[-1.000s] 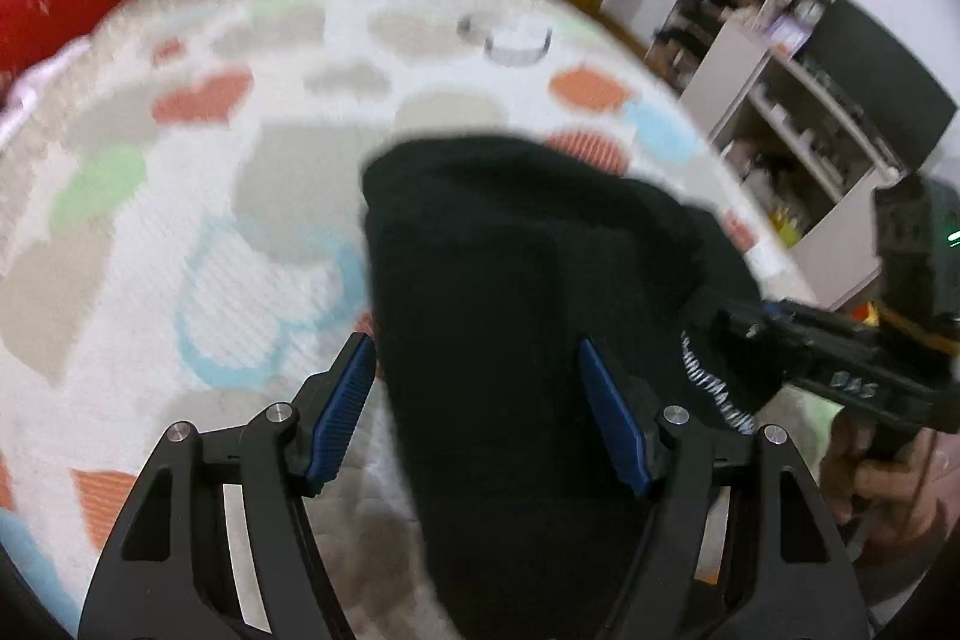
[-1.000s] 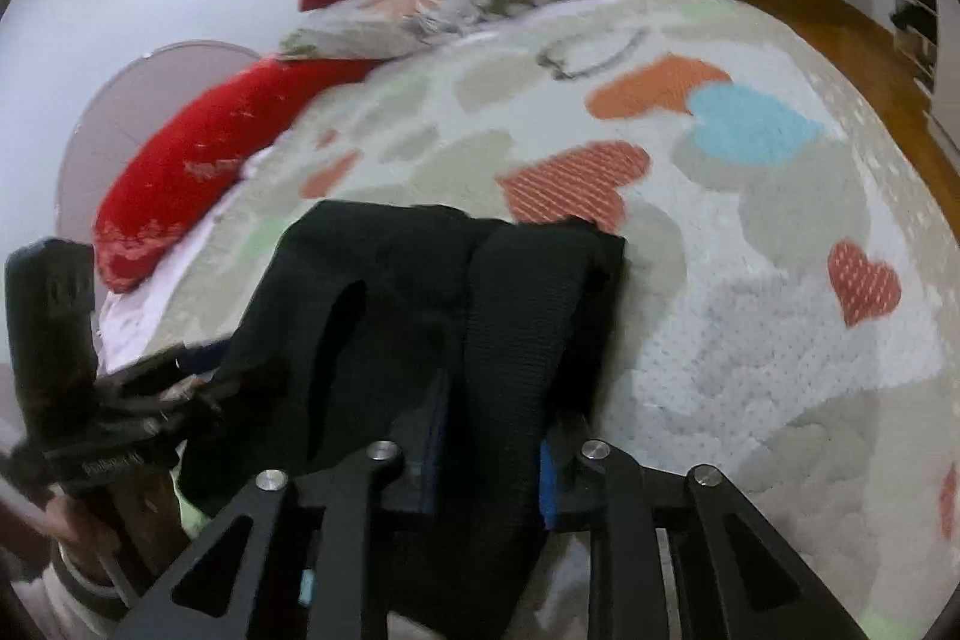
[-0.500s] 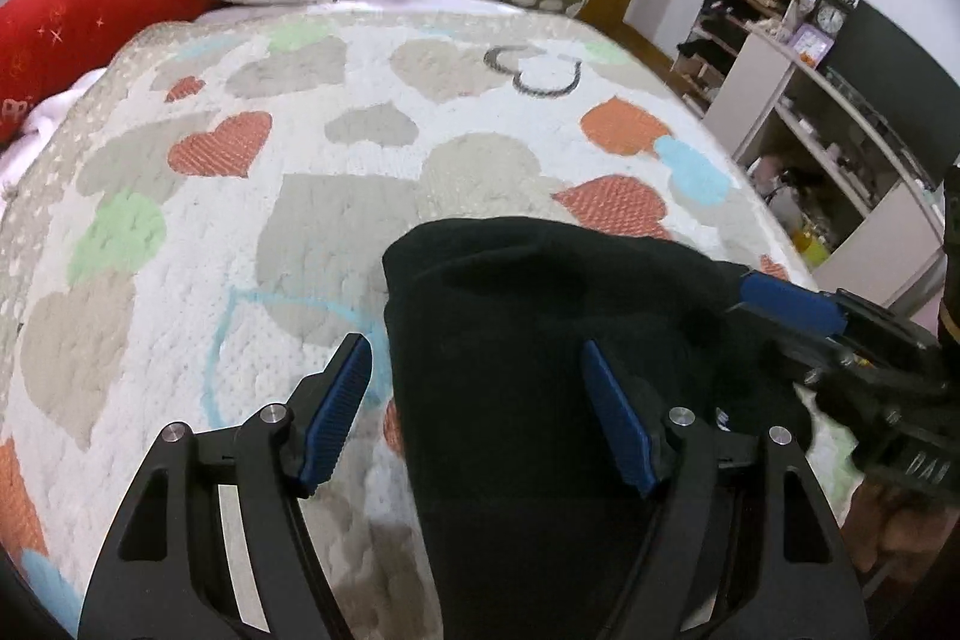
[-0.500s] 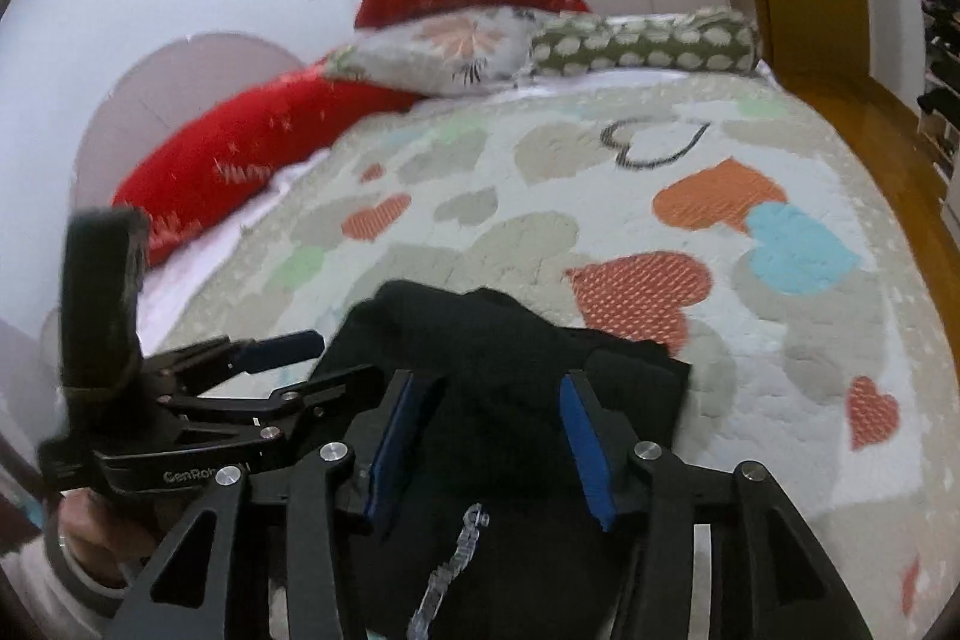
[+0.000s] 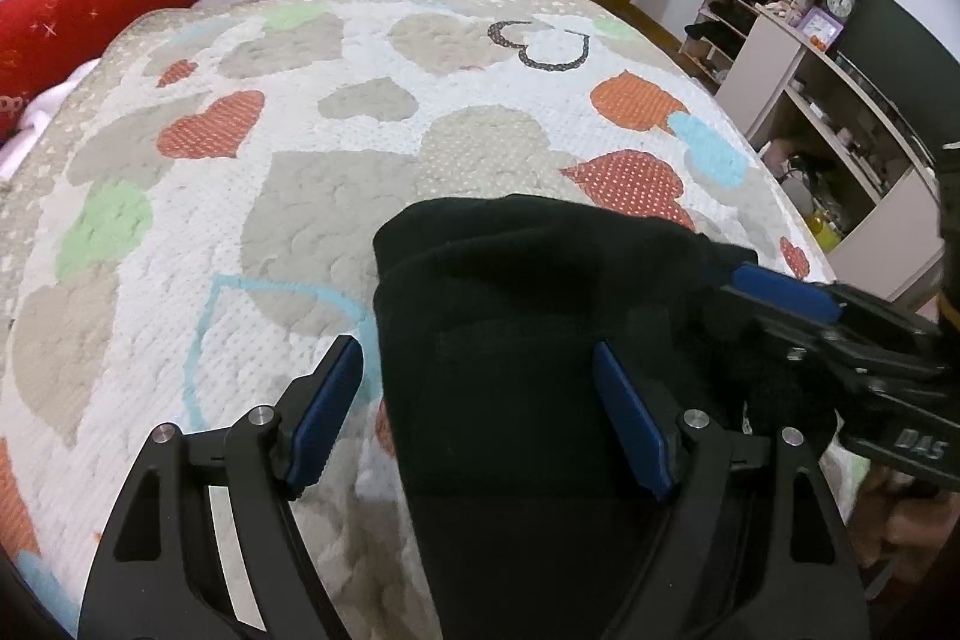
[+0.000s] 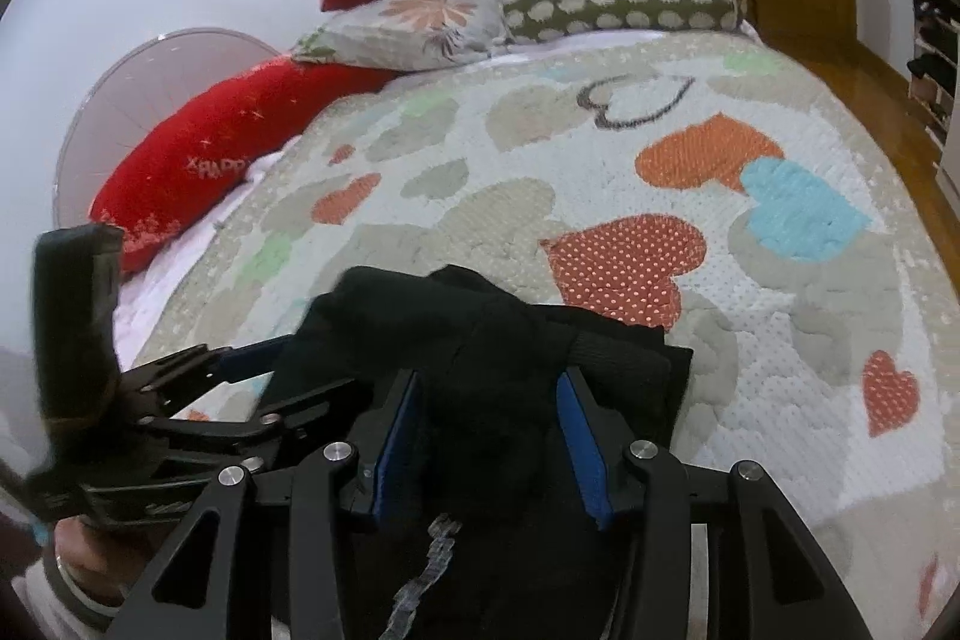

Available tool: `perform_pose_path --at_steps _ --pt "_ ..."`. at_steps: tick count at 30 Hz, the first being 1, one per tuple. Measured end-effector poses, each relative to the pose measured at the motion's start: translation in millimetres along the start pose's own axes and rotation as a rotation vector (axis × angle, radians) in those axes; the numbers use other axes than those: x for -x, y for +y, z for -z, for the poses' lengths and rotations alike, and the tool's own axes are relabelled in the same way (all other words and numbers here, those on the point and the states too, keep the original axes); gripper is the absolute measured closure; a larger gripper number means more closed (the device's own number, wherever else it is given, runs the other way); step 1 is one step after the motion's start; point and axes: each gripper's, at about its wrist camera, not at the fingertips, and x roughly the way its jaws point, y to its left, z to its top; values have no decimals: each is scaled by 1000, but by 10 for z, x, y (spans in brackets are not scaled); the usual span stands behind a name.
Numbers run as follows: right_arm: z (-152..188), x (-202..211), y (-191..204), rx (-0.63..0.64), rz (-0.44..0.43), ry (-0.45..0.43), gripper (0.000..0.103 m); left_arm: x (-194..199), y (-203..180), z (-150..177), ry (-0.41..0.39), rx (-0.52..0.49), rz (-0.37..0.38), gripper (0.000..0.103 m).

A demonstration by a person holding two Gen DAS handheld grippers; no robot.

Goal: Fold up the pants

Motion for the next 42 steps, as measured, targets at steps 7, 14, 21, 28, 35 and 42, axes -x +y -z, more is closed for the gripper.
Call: perform_pose_path --at_steps 7,14,21,28,35,42 --pt "226 232 181 42 5 24 55 259 -68 125 -24 -21 -16 23" --pt "430 332 250 55 16 30 55 395 -116 243 -40 -32 -6 23" --pt "566 197 120 29 46 52 55 213 -123 381 3 -22 14 23" --pt "601 122 84 34 51 41 53 149 -130 423 -6 -14 33 23" --pt "582 161 63 15 37 45 53 162 -153 440 -23 -18 28 23" --pt "613 303 74 0 17 41 52 171 -158 445 -28 -13 28 23"
